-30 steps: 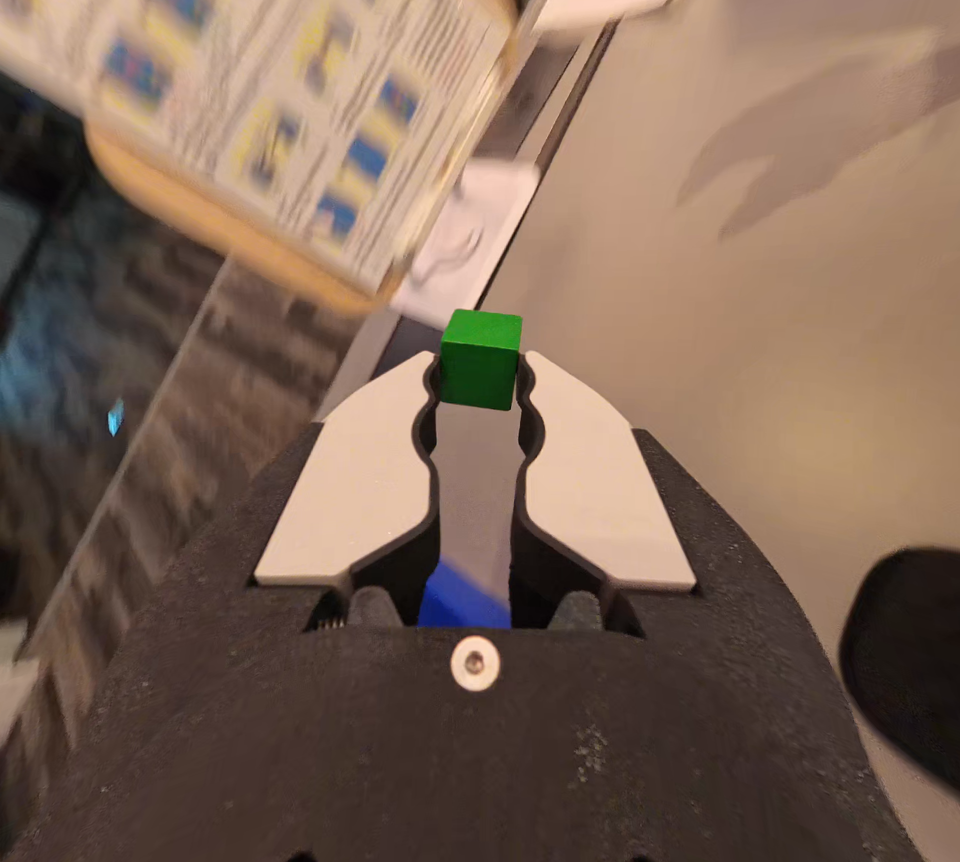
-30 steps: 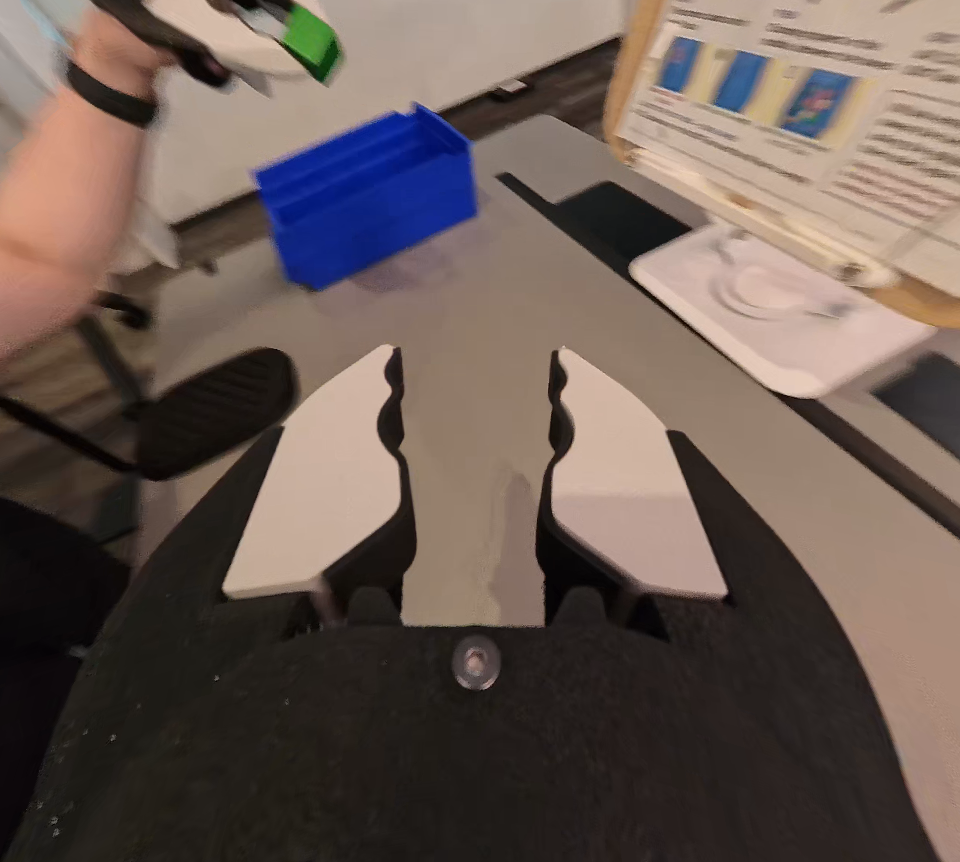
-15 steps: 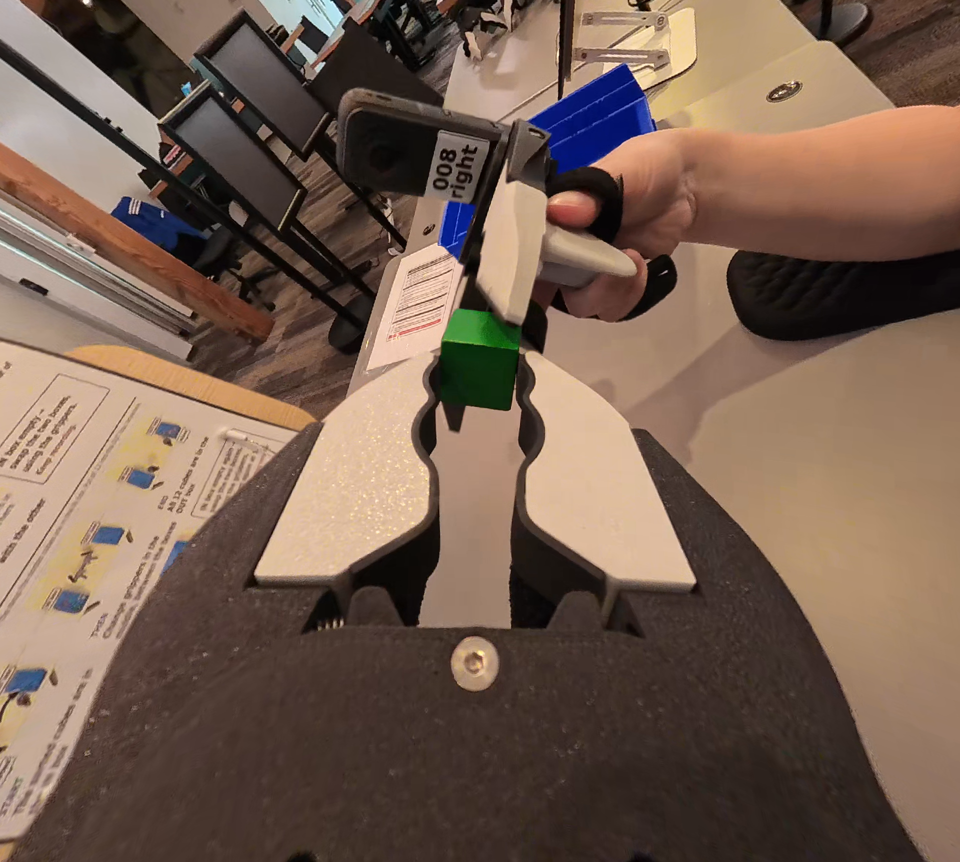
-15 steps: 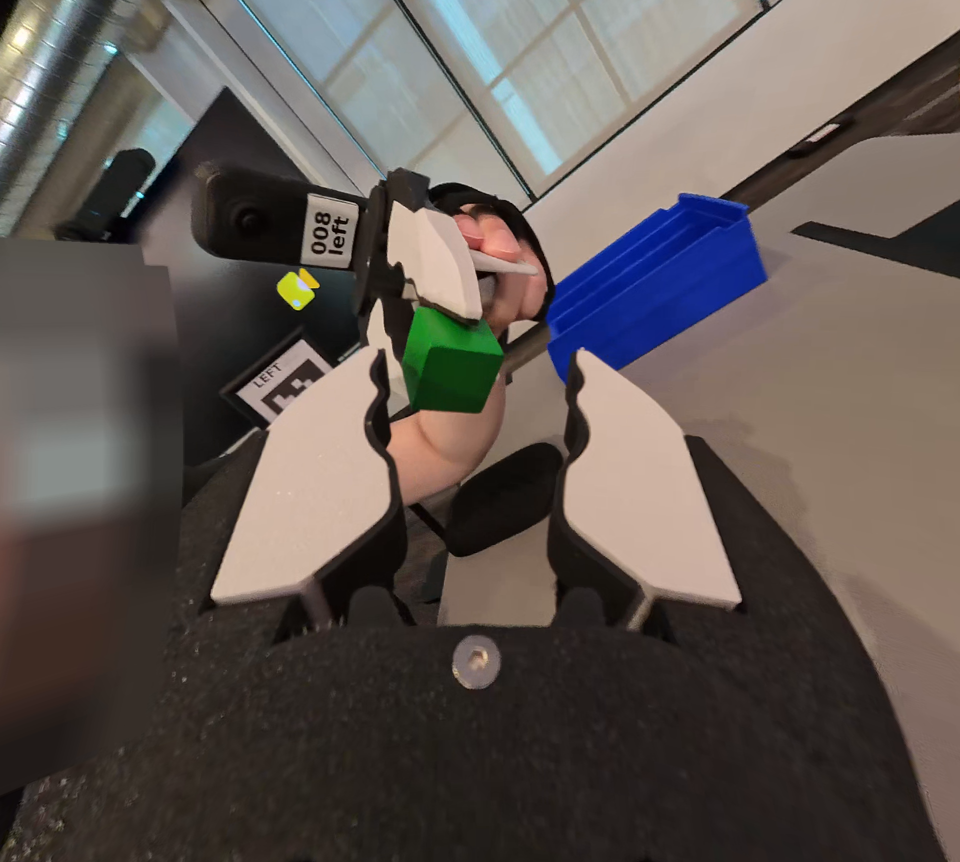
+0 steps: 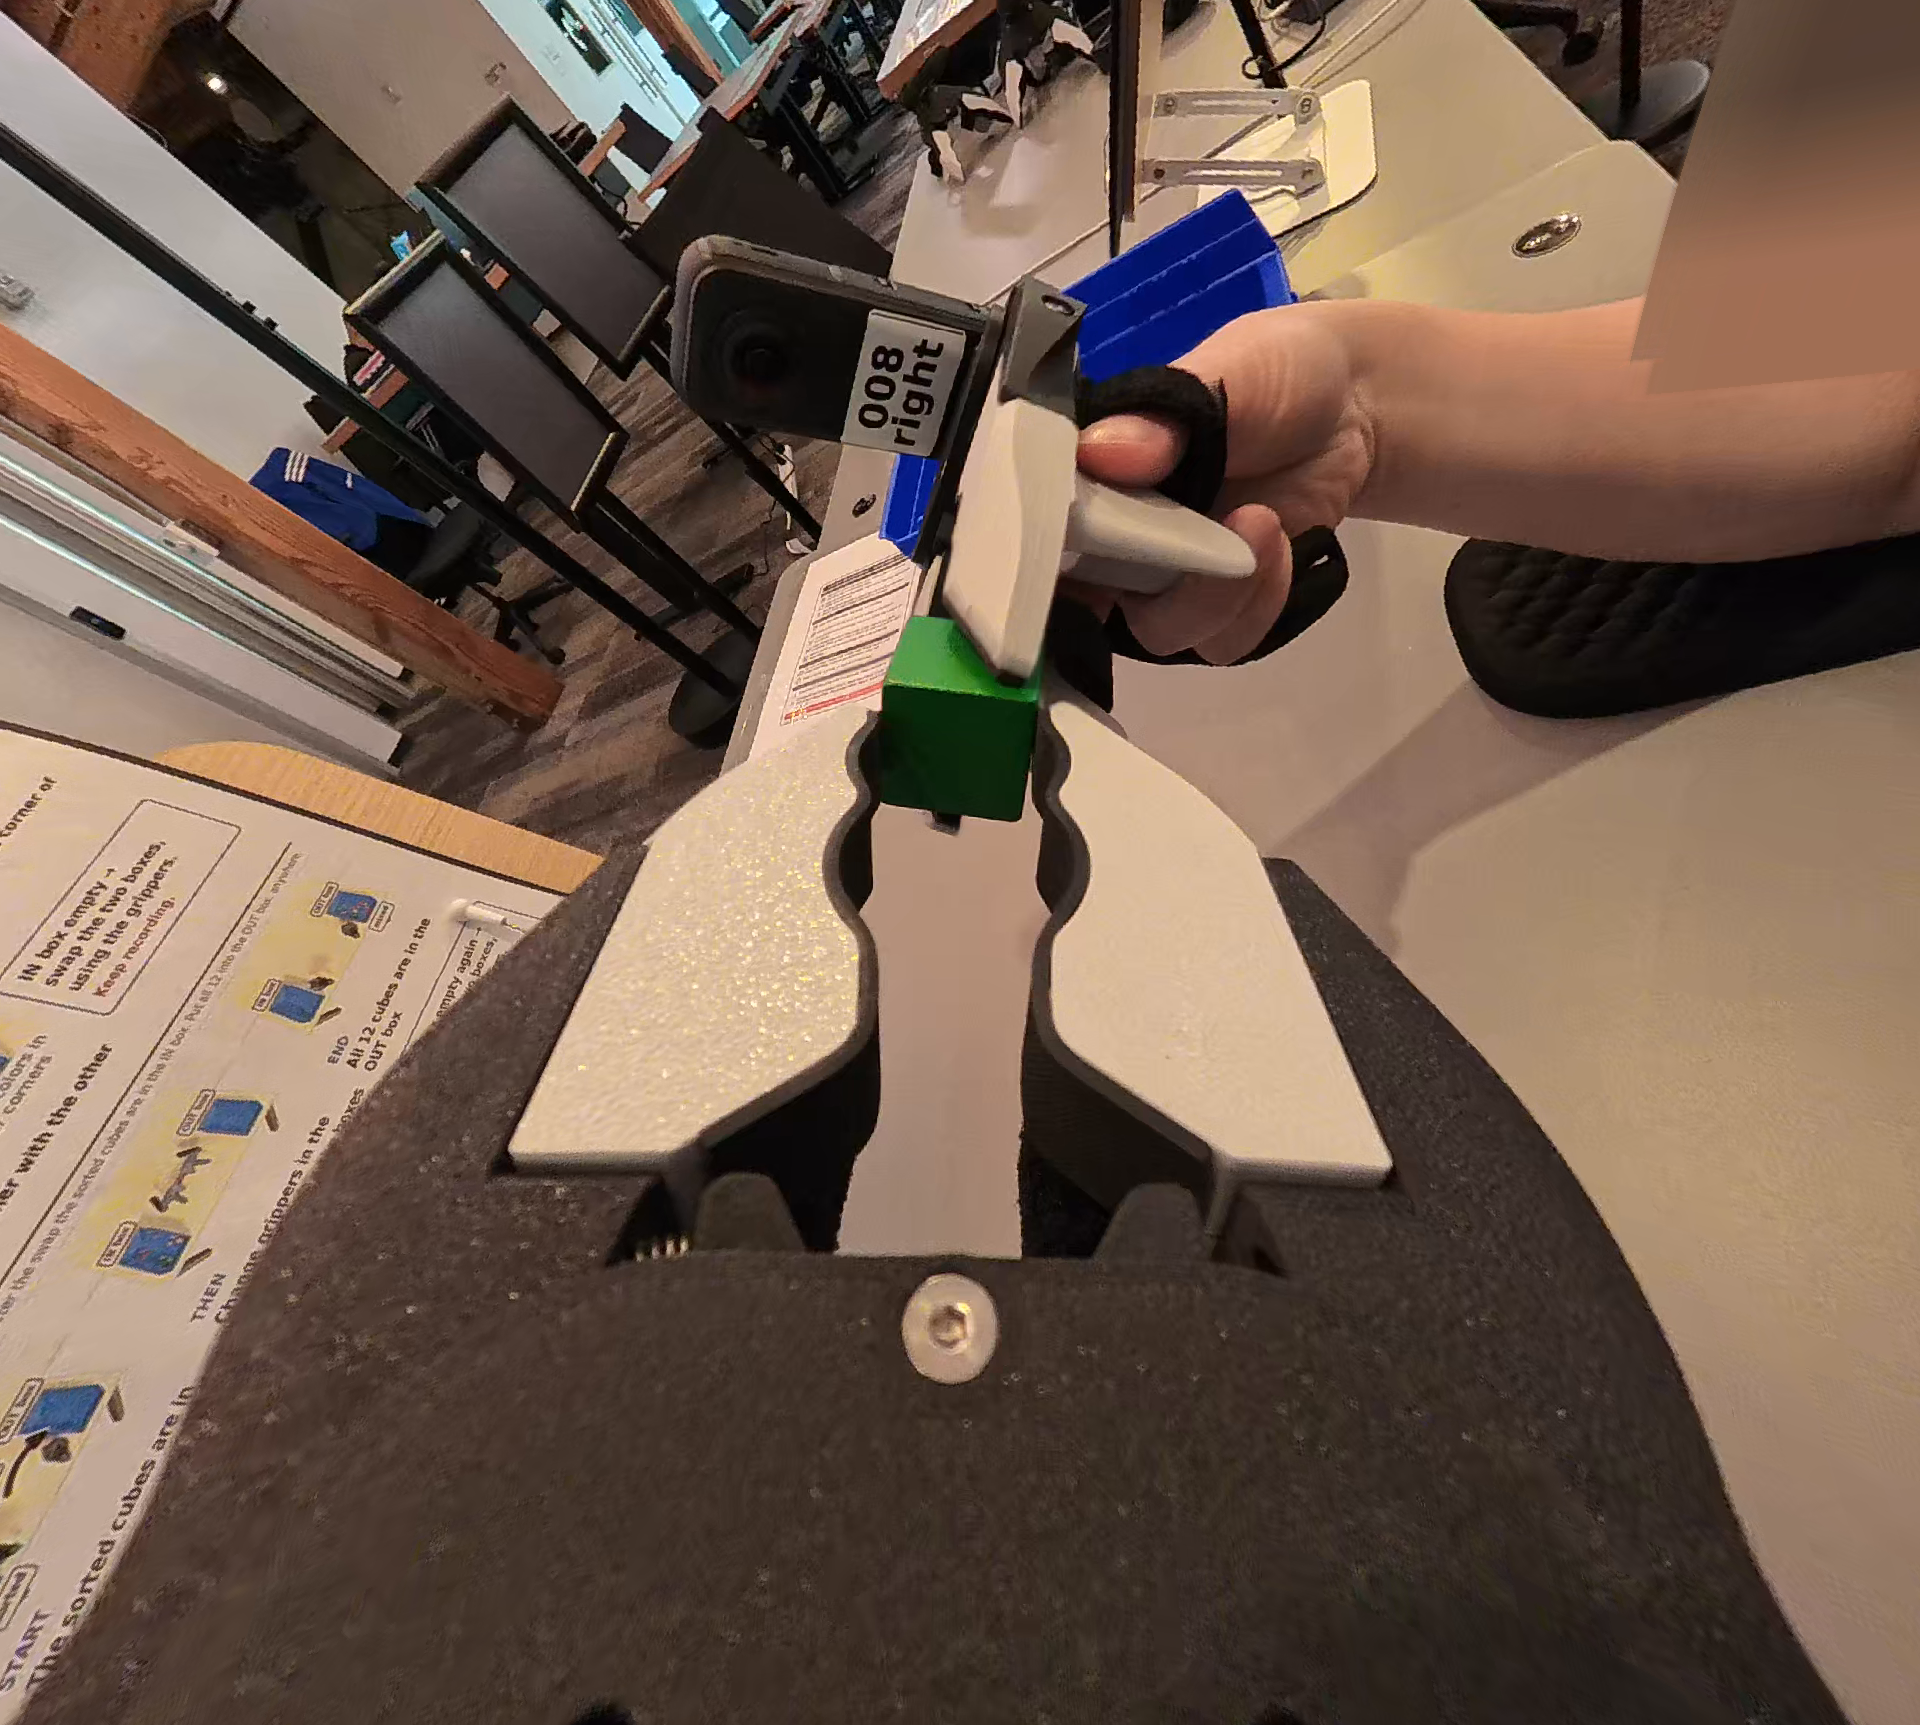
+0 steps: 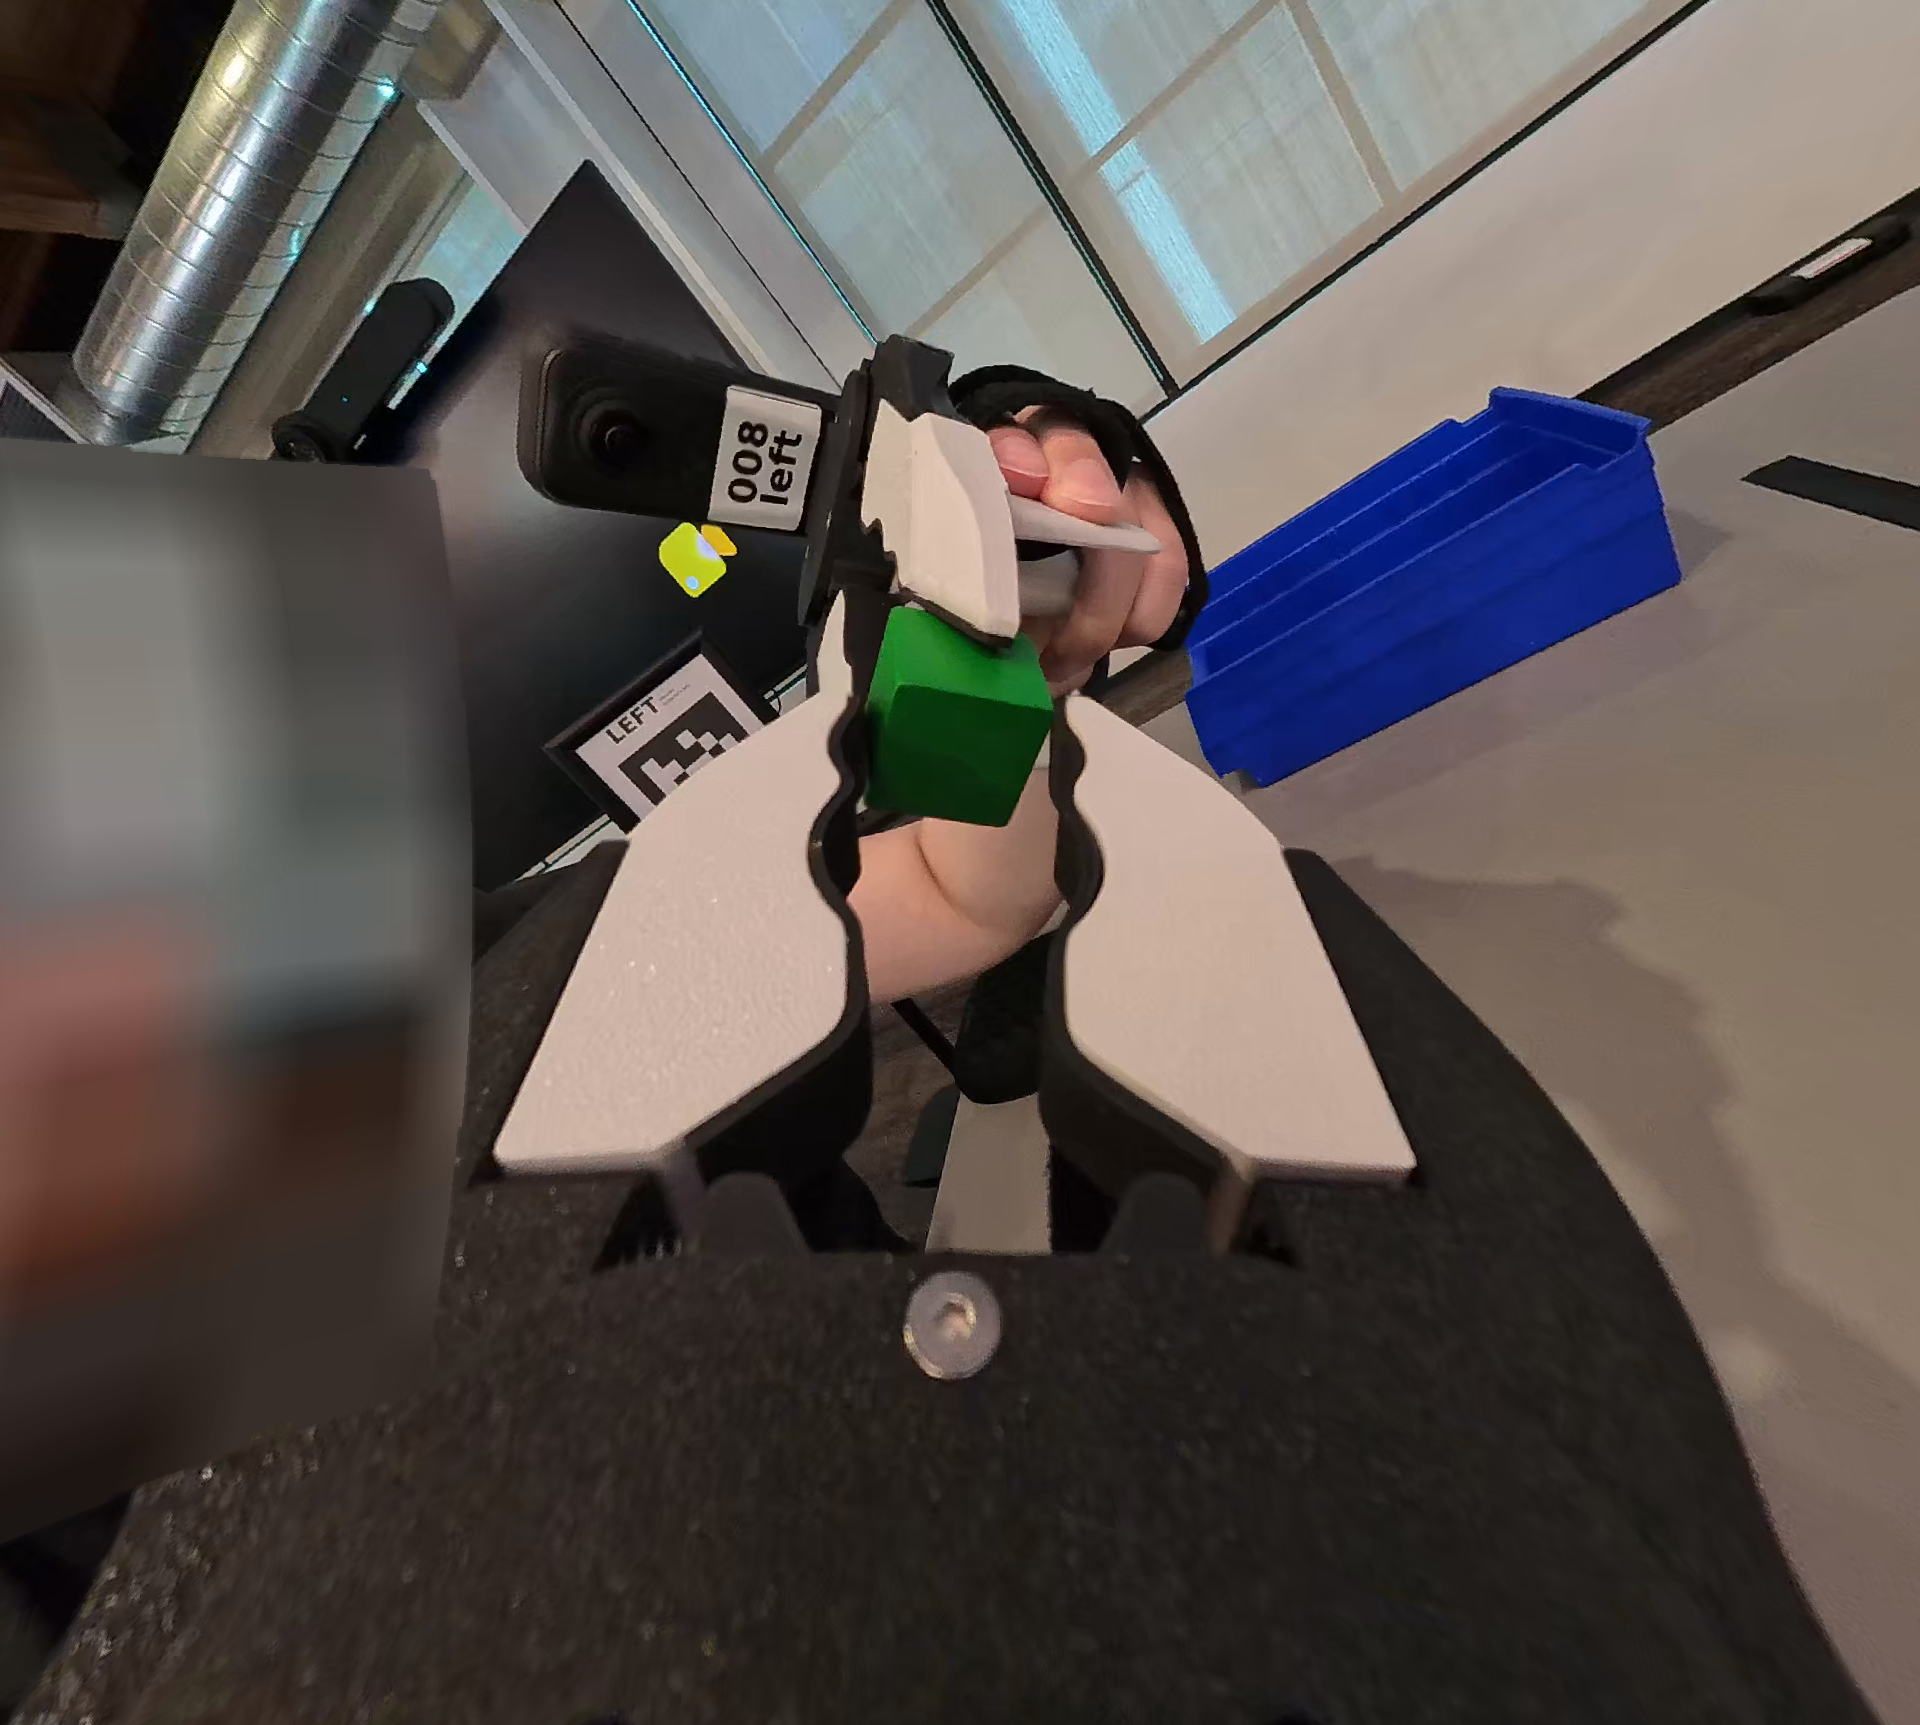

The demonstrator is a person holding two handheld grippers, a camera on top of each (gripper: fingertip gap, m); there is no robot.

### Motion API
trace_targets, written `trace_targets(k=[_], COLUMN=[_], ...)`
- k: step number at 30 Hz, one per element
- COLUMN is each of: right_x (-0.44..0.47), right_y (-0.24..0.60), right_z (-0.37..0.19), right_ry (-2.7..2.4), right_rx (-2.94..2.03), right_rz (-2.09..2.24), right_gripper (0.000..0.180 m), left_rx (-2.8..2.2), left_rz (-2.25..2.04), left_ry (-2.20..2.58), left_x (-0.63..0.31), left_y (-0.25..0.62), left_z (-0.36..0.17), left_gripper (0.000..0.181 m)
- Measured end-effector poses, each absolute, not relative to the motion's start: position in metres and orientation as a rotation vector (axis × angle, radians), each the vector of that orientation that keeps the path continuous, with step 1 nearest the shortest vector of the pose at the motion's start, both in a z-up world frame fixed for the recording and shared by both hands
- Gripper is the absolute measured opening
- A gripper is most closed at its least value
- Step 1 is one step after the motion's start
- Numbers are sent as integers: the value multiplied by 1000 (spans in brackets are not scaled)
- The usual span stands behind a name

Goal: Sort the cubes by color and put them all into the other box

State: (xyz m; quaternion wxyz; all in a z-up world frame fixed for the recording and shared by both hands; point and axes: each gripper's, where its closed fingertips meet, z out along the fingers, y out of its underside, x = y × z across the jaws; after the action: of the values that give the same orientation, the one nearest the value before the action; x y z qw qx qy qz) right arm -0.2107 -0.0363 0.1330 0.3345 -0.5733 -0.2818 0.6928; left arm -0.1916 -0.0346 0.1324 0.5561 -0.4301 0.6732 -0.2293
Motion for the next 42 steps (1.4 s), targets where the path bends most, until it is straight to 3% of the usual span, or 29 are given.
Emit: trace_targets(k=[12,16,26,33,37,42], right_x=[-214,-213,-164,2,166,266], right_y=[-29,-30,-31,1,20,29], right_z=[119,116,133,127,71,-16], right_ry=[-748,-778,-791,-520,-166,29], right_rx=[-1559,-1578,-1618,-2004,-2416,-2719], right_rz=[1767,1755,1446,683,113,25], right_gripper=[30,30,29,29,29,30], left_rx=[-1056,-1097,-1106,-1131,-1125,-1133], left_rz=[-488,-602,-617,-593,-584,-562], left_ry=[1512,1429,1332,1264,1253,1262], left_x=[-199,-210,-242,-257,-258,-252], left_y=[-28,-30,-24,-13,-12,-12], left_z=[117,113,125,133,138,137], left_gripper=[28,42,40,38,37,37])
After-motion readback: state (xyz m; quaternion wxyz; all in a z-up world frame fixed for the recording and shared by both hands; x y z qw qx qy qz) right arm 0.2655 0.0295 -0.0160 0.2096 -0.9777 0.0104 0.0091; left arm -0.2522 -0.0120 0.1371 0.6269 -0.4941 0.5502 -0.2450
